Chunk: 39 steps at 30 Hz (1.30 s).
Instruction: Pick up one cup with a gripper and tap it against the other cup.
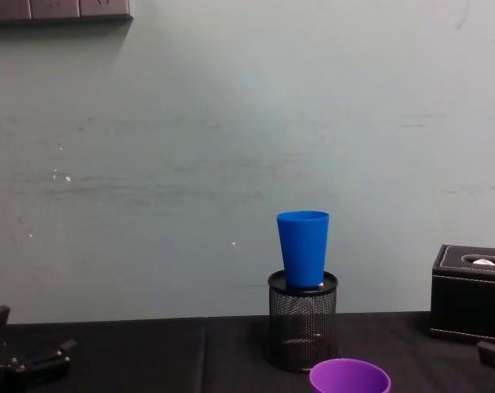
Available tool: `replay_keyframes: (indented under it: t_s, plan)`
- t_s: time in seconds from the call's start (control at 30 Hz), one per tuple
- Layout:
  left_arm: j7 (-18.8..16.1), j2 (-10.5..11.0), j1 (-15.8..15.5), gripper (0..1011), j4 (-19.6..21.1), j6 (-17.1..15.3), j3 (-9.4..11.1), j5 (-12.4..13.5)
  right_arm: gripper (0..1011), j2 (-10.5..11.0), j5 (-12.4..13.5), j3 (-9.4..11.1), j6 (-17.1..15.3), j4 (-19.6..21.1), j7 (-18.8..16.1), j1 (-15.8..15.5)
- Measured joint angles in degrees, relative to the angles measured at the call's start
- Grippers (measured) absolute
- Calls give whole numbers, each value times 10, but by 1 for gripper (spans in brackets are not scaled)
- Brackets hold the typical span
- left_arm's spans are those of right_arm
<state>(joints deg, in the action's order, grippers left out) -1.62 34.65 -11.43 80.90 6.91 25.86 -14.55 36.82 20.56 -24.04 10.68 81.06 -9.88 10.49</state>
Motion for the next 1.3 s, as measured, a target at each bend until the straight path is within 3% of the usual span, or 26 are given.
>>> replay_keyframes:
  t_s: [0.03,0.1,0.2,0.3,0.33,0.43,0.53,0.67,1.3]
  plan:
    - [0,0,0,1011,0,0,0,0,1003,7,15,3,0,1,-28,0]
    - [0,0,0,1012,0,0,0,0,1003,10,24,4,0,1,-44,0]
    - [0,0,0,1012,0,0,0,0,1003,28,66,3,-1,-6,-141,8]
    - [0,0,0,1011,0,0,0,0,1003,37,93,-3,-3,-14,-213,14]
    - [0,0,0,1011,0,0,0,0,1003,37,93,-3,-3,-14,-213,14]
    - [0,0,0,1011,0,0,0,0,1003,41,105,-12,-5,-18,-276,19]
    - [0,0,0,1011,0,0,0,0,1003,40,106,-18,-7,-20,-302,21]
    - [0,0,0,1011,0,0,0,0,1003,33,105,-22,-7,-25,-322,26]
    - [0,0,0,1011,0,0,0,0,1003,-30,76,-43,-29,-78,-344,74]
